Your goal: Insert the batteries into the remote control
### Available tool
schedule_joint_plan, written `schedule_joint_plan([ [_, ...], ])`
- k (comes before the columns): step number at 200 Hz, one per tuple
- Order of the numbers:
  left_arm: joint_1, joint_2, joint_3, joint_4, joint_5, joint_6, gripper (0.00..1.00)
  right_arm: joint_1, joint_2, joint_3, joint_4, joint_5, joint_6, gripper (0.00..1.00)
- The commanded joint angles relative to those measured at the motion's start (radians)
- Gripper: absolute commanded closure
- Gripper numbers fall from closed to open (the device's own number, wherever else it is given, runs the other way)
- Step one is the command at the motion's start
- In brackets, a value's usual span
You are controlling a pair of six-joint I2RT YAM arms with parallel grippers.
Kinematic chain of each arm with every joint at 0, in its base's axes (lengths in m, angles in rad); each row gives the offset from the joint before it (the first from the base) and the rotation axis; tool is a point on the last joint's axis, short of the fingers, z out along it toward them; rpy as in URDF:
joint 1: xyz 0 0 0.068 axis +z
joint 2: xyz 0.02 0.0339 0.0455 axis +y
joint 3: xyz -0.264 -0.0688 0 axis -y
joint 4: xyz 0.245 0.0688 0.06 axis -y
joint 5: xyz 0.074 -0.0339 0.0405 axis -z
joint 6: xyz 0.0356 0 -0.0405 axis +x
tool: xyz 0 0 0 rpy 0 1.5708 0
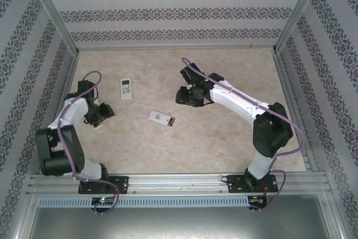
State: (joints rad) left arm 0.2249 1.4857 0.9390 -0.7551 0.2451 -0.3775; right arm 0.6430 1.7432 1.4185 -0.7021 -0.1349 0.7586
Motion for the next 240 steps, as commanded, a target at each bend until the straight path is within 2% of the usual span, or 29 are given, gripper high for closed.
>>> schedule_joint_plan([
  [1, 0.008, 0.072, 0.056, -0.008, -0.05, 0.092, 0.52, -0.018, -0.042, -0.022, -0.004, -0.019, -0.011, 0.55],
  [48, 0.008, 0.173, 0.081, -0.015, -0.154, 0.112, 0.5, -0.027, -0.072, -0.01, -0.03, 0.021, -0.026, 0.54],
  [86, 0.008, 0.189, 0.066, 0.014, -0.165, 0.103, 0.5, -0.026, -0.075, -0.016, -0.025, 0.021, -0.003, 0.53],
  [99, 0.008, 0.211, 0.065, 0.032, -0.134, 0.102, 0.54, -0.027, -0.074, -0.011, -0.026, 0.017, 0.003, 0.54],
  [146, 0.008, 0.243, 0.083, 0.037, -0.08, 0.08, 0.89, -0.028, -0.068, 0.036, -0.054, 0.027, -0.006, 0.53],
  [164, 0.007, 0.207, 0.121, -0.019, -0.001, 0.042, 0.96, -0.028, -0.075, 0.064, -0.047, 0.035, -0.05, 0.49],
  [172, 0.005, 0.172, 0.133, -0.028, 0.084, -0.014, 0.98, -0.03, -0.084, 0.069, -0.021, 0.03, -0.078, 0.47],
  [182, -0.001, 0.111, 0.133, 0.004, 0.248, -0.135, 0.99, -0.03, -0.104, 0.061, 0.055, -0.003, -0.123, 0.45],
  [192, -0.027, 0.039, 0.109, 0.111, 0.402, -0.322, 0.99, -0.029, -0.128, 0.045, 0.158, -0.052, -0.164, 0.43],
  [200, -0.065, -0.022, 0.086, 0.23, 0.477, -0.488, 1.0, -0.032, -0.144, 0.03, 0.251, -0.094, -0.188, 0.42],
  [223, -0.199, -0.131, 0.075, 0.571, 0.521, -0.943, 1.0, -0.055, -0.168, -0.016, 0.519, -0.254, -0.249, 0.32],
  [240, -0.28, -0.122, 0.123, 0.768, 0.537, -1.184, 1.0, -0.095, -0.169, -0.05, 0.713, -0.425, -0.268, 0.16],
])
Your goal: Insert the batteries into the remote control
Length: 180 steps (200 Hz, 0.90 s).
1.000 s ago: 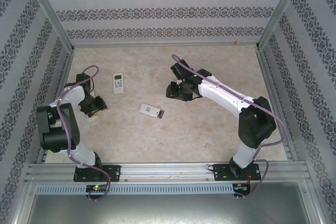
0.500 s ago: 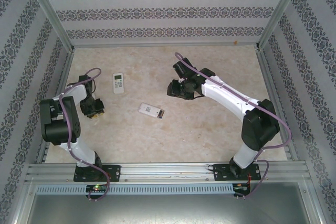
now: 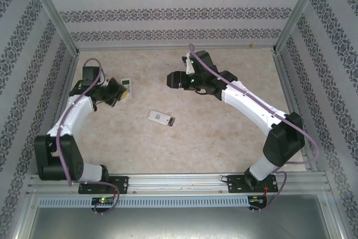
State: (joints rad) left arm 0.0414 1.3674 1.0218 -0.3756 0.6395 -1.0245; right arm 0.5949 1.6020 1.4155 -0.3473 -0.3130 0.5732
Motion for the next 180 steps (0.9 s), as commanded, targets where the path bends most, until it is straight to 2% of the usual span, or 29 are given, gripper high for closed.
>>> schedule_joint_plan([
  [1, -0.1, -0.001, 0.045, 0.399, 0.145, -0.545, 1.0, -0.05, -0.027, -0.049, 0.37, -0.258, -0.083, 0.15],
  [7, -0.121, 0.013, 0.077, 0.437, 0.157, -0.585, 1.0, -0.069, -0.024, -0.057, 0.432, -0.317, -0.087, 0.12],
  [26, -0.171, 0.066, 0.197, 0.484, 0.222, -0.653, 1.0, -0.118, -0.003, -0.047, 0.578, -0.527, -0.173, 0.12],
  [37, -0.193, 0.095, 0.254, 0.525, 0.262, -0.683, 1.0, -0.132, 0.01, 0.002, 0.53, -0.618, -0.306, 0.12],
  [55, -0.226, 0.138, 0.316, 0.619, 0.327, -0.742, 1.0, -0.145, 0.033, 0.074, 0.416, -0.693, -0.501, 0.13],
  [72, -0.256, 0.174, 0.36, 0.689, 0.384, -0.78, 1.0, -0.17, 0.061, 0.098, 0.484, -0.784, -0.51, 0.13],
  [99, -0.297, 0.213, 0.397, 0.77, 0.44, -0.822, 1.0, -0.175, 0.129, 0.211, 0.439, -0.926, -0.528, 0.16],
  [120, -0.315, 0.23, 0.426, 0.809, 0.464, -0.85, 1.0, -0.175, 0.16, 0.234, 0.441, -0.953, -0.529, 0.19],
  [153, -0.32, 0.229, 0.431, 0.822, 0.473, -0.864, 1.0, -0.175, 0.161, 0.227, 0.45, -0.943, -0.538, 0.32],
  [180, -0.32, 0.229, 0.425, 0.829, 0.481, -0.871, 1.0, -0.185, 0.156, 0.227, 0.446, -0.921, -0.542, 0.32],
])
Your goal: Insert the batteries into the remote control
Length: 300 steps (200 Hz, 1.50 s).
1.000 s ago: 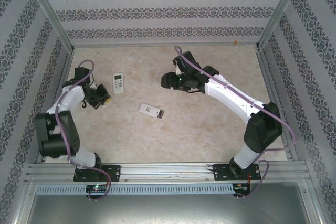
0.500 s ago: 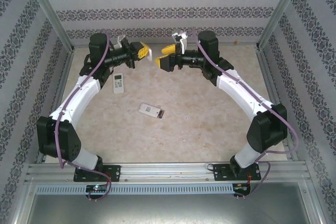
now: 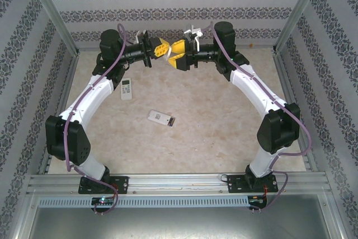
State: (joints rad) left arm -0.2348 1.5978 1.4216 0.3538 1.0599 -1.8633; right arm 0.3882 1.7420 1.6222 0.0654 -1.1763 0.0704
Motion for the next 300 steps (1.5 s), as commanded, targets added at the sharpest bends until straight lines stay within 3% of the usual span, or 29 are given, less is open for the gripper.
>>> schedule_joint_plan([
  [1, -0.044, -0.002, 0.026, 0.101, 0.06, -0.033, 1.0, 0.021, 0.015, 0.021, 0.032, -0.056, -0.04, 0.32],
  [31, -0.043, 0.003, 0.039, 0.11, 0.078, -0.033, 1.0, -0.007, 0.016, 0.028, 0.031, 0.008, -0.052, 0.27],
  [75, -0.058, 0.013, 0.06, 0.109, 0.1, -0.03, 1.0, -0.009, 0.062, 0.102, 0.027, -0.003, -0.041, 0.27],
  [124, -0.061, 0.015, 0.043, 0.122, 0.085, -0.027, 1.0, -0.007, 0.08, 0.128, 0.024, -0.044, -0.015, 0.49],
  [151, -0.06, 0.009, 0.06, 0.117, 0.047, 0.045, 1.0, -0.002, 0.053, 0.092, 0.008, -0.027, -0.025, 0.57],
  [163, -0.057, 0.008, 0.077, 0.089, 0.035, 0.097, 0.92, 0.001, 0.033, 0.068, -0.017, -0.013, -0.058, 0.59],
  [181, -0.055, -0.001, 0.095, 0.035, 0.016, 0.186, 0.82, -0.002, -0.005, 0.025, -0.076, 0.025, -0.136, 0.61],
  [204, -0.025, -0.035, 0.12, -0.123, -0.016, 0.371, 0.41, -0.007, -0.054, 0.004, -0.256, 0.098, -0.314, 0.62],
  [229, 0.056, -0.141, 0.135, -0.45, -0.173, 0.708, 0.2, 0.041, -0.099, -0.008, -0.644, 0.317, -0.726, 0.61],
  [247, 0.09, -0.218, 0.149, -0.684, -0.341, 0.998, 0.13, 0.141, -0.116, -0.071, -0.872, 0.598, -1.056, 0.61],
  [267, 0.092, -0.283, 0.131, -0.848, -0.517, 1.255, 0.11, 0.257, -0.109, -0.189, -0.96, 0.864, -1.242, 0.61],
  [279, 0.092, -0.319, 0.095, -0.884, -0.602, 1.331, 0.1, 0.316, -0.101, -0.262, -0.965, 0.958, -1.285, 0.61],
  [300, 0.092, -0.388, -0.001, -0.836, -0.666, 1.385, 0.08, 0.38, -0.099, -0.369, -0.933, 1.012, -1.307, 0.6],
])
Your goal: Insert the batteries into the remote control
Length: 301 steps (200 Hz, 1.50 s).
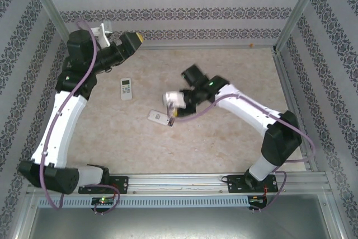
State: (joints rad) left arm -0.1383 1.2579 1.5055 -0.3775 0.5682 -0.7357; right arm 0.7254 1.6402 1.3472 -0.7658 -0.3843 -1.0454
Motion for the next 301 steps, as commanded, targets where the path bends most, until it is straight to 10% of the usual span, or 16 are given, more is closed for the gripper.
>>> schedule_joint_plan([
  [1, -0.004, -0.051, -0.089, -0.1, -0.175, 0.26, 0.08, 0.044, 0.003, -0.098, -0.1, 0.222, -0.192, 0.6],
  [131, -0.003, -0.072, -0.212, -0.105, -0.157, 0.379, 0.05, 0.113, 0.099, -0.208, 0.043, 0.371, -0.198, 0.43],
  [188, -0.004, -0.114, -0.258, -0.132, -0.168, 0.427, 0.05, 0.142, -0.142, -0.204, 0.125, 0.318, 0.667, 0.39],
  [233, -0.021, -0.109, -0.279, -0.114, -0.16, 0.398, 0.04, 0.116, 0.012, -0.059, -0.077, 0.417, 1.512, 0.36],
  [267, -0.081, -0.12, -0.289, -0.133, -0.184, 0.436, 0.03, 0.124, 0.149, -0.002, -0.109, 0.361, 1.417, 0.11],
  [301, -0.139, -0.158, -0.318, -0.157, -0.21, 0.455, 0.0, 0.126, 0.276, 0.065, -0.223, 0.486, 1.231, 0.08],
])
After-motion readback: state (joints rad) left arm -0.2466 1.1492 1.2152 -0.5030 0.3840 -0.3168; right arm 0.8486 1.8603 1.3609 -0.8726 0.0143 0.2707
